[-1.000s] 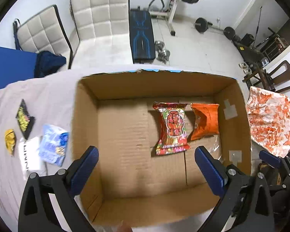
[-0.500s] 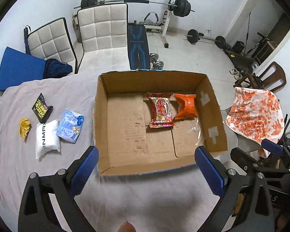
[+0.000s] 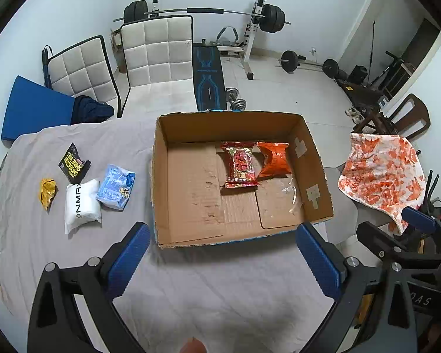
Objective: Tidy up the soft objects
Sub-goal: 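Grasp the blue milk pouch with the right tool while the left tool grasps the white NMAX pouch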
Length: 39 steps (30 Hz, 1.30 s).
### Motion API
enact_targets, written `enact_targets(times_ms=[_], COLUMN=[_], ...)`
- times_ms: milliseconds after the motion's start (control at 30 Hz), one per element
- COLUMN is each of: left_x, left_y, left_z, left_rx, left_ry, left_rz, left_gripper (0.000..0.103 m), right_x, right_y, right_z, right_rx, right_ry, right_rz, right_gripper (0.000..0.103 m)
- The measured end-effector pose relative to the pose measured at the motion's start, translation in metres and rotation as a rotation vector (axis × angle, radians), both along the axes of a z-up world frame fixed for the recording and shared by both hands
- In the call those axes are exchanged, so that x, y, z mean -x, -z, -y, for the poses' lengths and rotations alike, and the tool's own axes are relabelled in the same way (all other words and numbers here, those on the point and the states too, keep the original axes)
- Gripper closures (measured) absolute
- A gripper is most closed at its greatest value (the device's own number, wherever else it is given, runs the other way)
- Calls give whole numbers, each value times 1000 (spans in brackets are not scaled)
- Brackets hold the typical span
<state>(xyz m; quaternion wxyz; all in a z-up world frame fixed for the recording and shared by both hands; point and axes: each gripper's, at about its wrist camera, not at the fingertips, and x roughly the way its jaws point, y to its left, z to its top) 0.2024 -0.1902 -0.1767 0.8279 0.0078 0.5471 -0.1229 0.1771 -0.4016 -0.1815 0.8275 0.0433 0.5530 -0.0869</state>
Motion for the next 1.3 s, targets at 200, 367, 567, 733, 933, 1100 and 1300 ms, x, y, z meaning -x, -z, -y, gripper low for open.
enact_targets(times_ms=[200,367,567,733,933,1100,1300], left_x=[-3,-14,-33,-52,-75,-98,-117], left_y=[-4,-3,16,42,91,142,178], left_z=[-9,-49,-152,-252,-331,-359,-355], left_rx=[17,-15,-89,-167,-197,-156,-110], left_ry=[15,-9,-149,-305,-427,-456,-430], left_rz=[2,-3,-65,-116,-184,-282,-367], left_gripper=[1,1,1,1,1,1,1], right_x=[-5,-27,-78,-140,-220,-260,-272], right_y=[-1,9,33,68,165,250,313], right_z=[-7,-42,-138,-231,-291,-302,-312], right_rx=[-15,-68,-145,-271,-365,-344,-319], right_ry=[24,8,-123,-195,-95,20,60], right_rz=[-8,-32,-83,-131,-297,-430,-567], right_gripper=[0,0,0,0,0,0,36])
